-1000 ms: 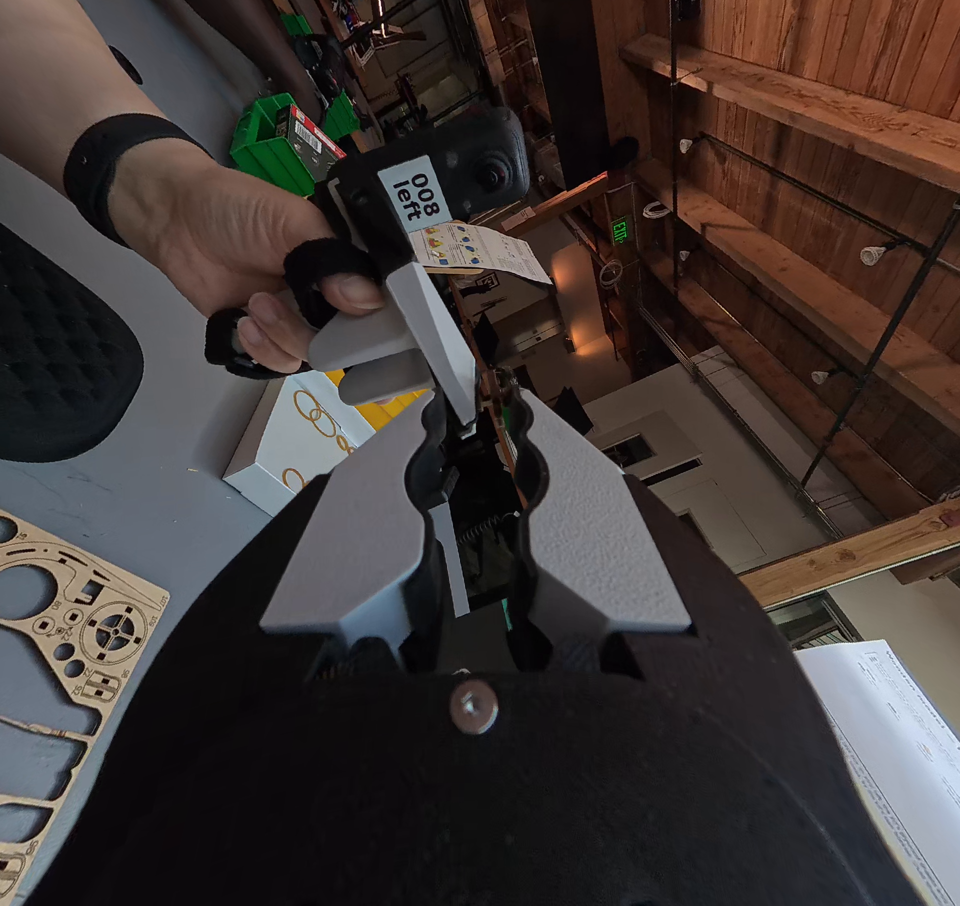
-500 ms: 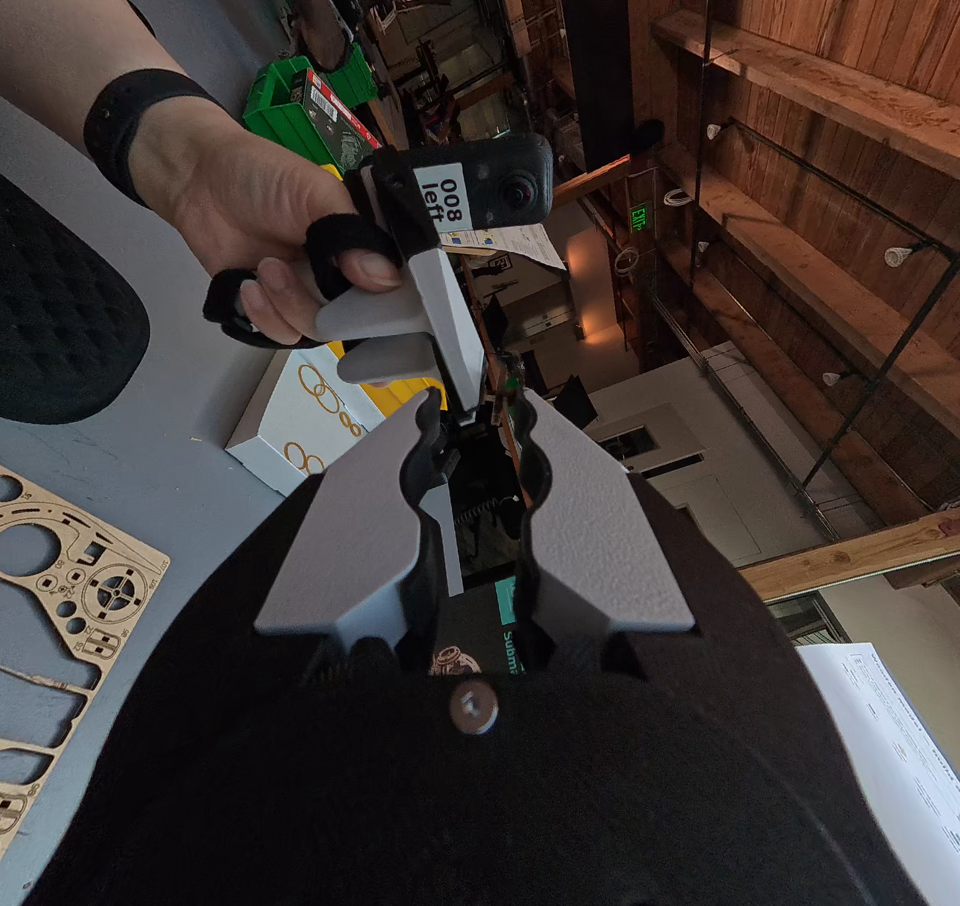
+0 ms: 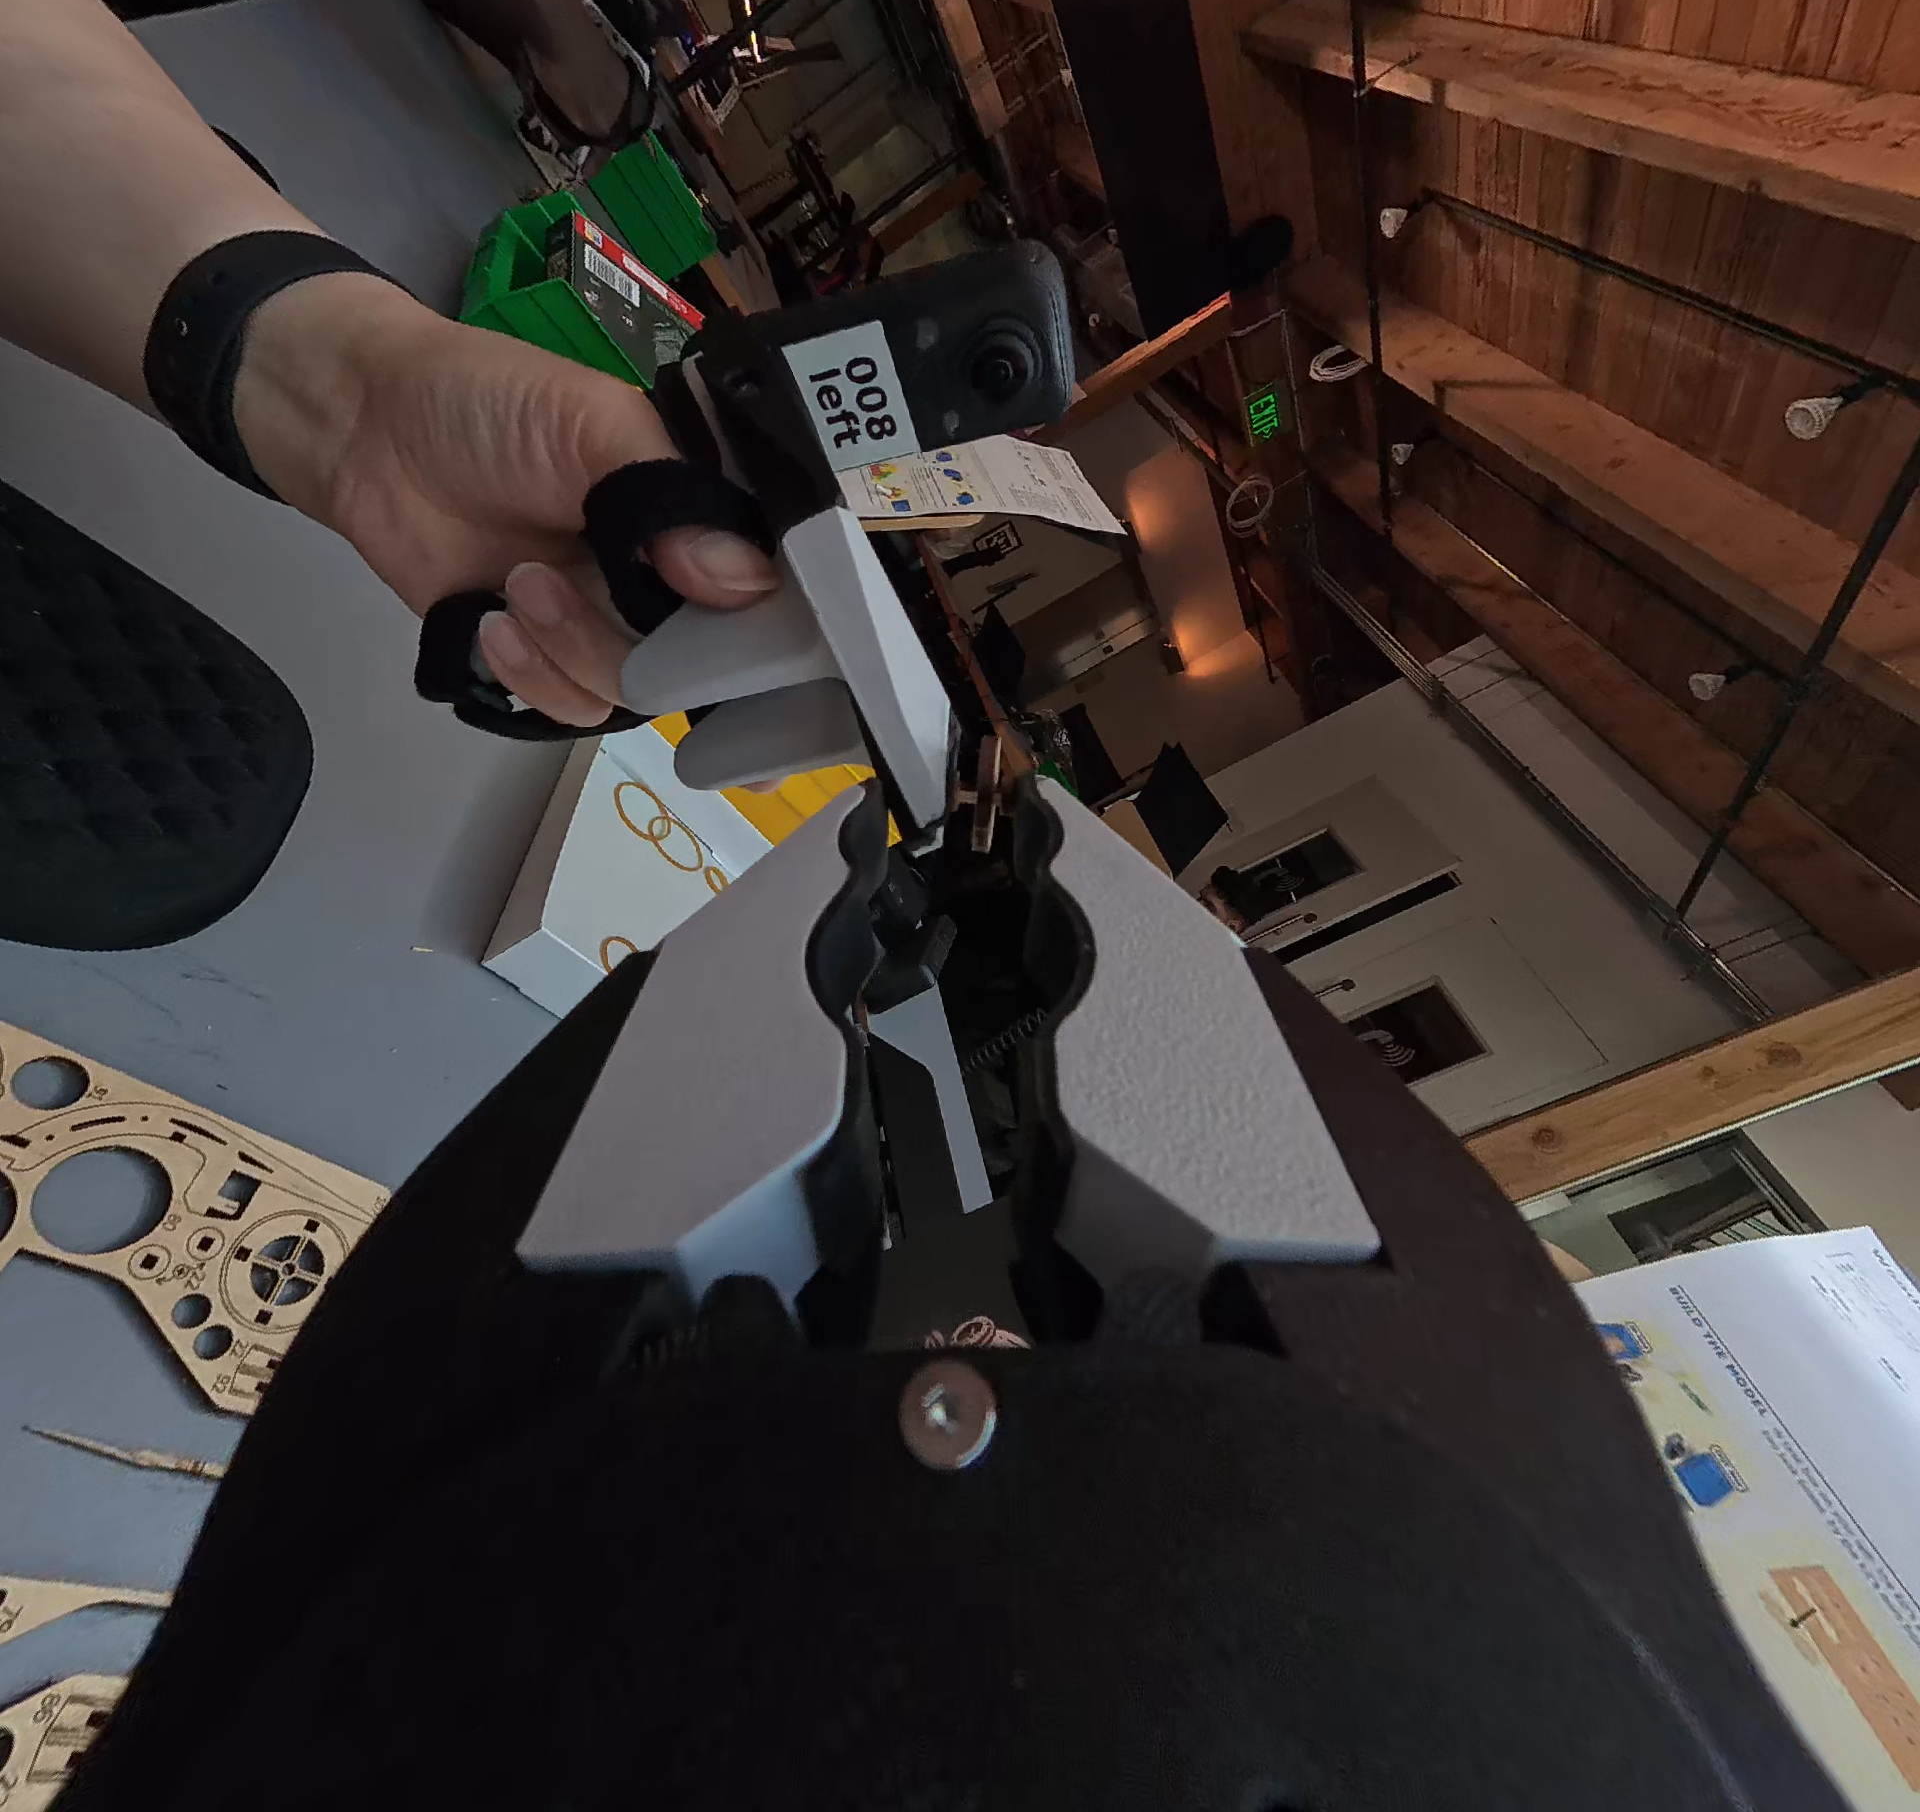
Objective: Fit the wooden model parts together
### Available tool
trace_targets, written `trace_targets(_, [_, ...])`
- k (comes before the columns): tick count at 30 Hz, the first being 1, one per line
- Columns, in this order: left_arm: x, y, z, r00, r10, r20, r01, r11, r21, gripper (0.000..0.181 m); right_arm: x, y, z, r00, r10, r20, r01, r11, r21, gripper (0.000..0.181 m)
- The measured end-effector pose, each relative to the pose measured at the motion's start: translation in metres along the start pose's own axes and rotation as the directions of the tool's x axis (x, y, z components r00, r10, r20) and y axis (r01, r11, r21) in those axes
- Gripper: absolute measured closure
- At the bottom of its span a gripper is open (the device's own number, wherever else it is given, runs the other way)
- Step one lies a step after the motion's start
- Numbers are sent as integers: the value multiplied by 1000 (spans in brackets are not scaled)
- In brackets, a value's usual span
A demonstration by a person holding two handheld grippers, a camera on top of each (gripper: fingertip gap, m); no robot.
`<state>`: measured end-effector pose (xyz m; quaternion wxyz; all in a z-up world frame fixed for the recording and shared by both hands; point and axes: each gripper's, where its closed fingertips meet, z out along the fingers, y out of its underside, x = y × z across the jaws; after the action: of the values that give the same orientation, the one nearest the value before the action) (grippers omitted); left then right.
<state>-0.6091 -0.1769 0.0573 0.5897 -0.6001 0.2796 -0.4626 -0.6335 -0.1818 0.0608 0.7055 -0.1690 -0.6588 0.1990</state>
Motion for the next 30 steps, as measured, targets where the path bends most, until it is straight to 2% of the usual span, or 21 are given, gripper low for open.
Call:
trace_targets(6, [-2,-2,-2,1000,-8,7,8,1000,15,181,0,1,2,998,63,-22,-62,998,15,159])
trace_targets(14, [-5,-1,-3,1000,-14,18,14,1000,26,181,0,3,4,997,-36,-70,35,999,-23,159])
trace_targets(20, [-5,-3,-4,1000,-15,9,14,1000,24,181,1,3,4,998,35,-59,-35,999,2,158])
trace_targets(23, [-8,-3,-5,1000,-2,27,2,1000,13,181,2,6,7,999,1,-43,-3,999,-39,156])
trace_targets(26, [-10,-3,-5,998,-56,7,55,998,13,181,-3,9,7,999,24,38,-22,997,-70,144])
trace_targets(28, [-11,-3,-5,995,-103,-9,103,995,7,181,-3,10,8,997,57,44,-54,996,-70,146])
trace_targets(30, [-12,0,-5,989,-148,-18,148,989,-8,181,1,13,8,997,75,33,-72,994,-81,158])
